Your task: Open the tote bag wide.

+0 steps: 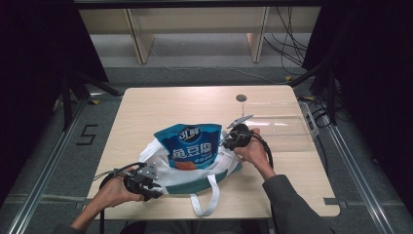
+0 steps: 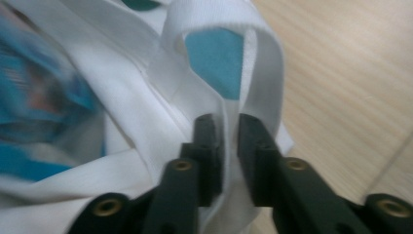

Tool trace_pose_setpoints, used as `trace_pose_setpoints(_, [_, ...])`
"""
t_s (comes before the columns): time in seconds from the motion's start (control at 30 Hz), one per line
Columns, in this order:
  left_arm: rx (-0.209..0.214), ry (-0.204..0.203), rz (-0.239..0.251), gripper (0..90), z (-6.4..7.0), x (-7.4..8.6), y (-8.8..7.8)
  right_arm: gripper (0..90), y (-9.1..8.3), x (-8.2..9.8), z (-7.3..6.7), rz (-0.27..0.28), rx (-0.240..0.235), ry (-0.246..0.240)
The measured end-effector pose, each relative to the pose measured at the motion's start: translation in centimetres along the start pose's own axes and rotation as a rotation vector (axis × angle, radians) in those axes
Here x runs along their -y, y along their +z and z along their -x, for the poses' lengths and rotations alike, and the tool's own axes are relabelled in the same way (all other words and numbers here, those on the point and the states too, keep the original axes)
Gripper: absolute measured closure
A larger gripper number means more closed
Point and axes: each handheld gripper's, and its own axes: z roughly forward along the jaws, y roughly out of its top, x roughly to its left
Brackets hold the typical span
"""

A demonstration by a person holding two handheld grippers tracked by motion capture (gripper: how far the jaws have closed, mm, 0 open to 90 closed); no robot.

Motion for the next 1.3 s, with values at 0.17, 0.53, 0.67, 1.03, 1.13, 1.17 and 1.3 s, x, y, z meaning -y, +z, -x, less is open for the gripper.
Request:
trace_pose_setpoints(0.17, [-0.068,0.015,0.094,53.6,-1.0,-1.5,-2.8,65.1,-4.6,0.7,-2.4,0.059,-0.007,-0.031])
trace_pose_setpoints(0.53, [-0.340,-0.055,0.155,82.9,-7.4,-4.0,-2.2,85.2,-4.8,3.2,-6.6,-0.020,-0.192,-0.202])
trace_pose_setpoints(0.67, [-0.345,-0.176,0.170,87.4,-10.7,-2.9,-0.4,90.0,-3.4,4.5,-7.0,-0.124,-0.199,-0.289])
trace_pose_setpoints(1.03, [-0.239,-0.227,0.118,89.2,-12.5,-1.3,2.3,90.0,-1.4,6.6,-7.5,-0.235,-0.211,-0.220])
trace_pose_setpoints(1.13, [-0.238,-0.259,0.151,89.1,-12.2,-1.4,2.0,90.0,-1.7,6.3,-7.6,-0.237,-0.223,-0.197])
trace_pose_setpoints(1.17, [-0.232,-0.261,0.150,89.0,-12.1,-1.5,1.7,89.6,-2.1,6.0,-7.5,-0.210,-0.223,-0.198])
trace_pose_setpoints(1.3, [-0.248,-0.262,0.207,86.9,-11.4,-2.2,0.5,89.7,-4.0,4.5,-7.1,-0.090,-0.216,-0.177])
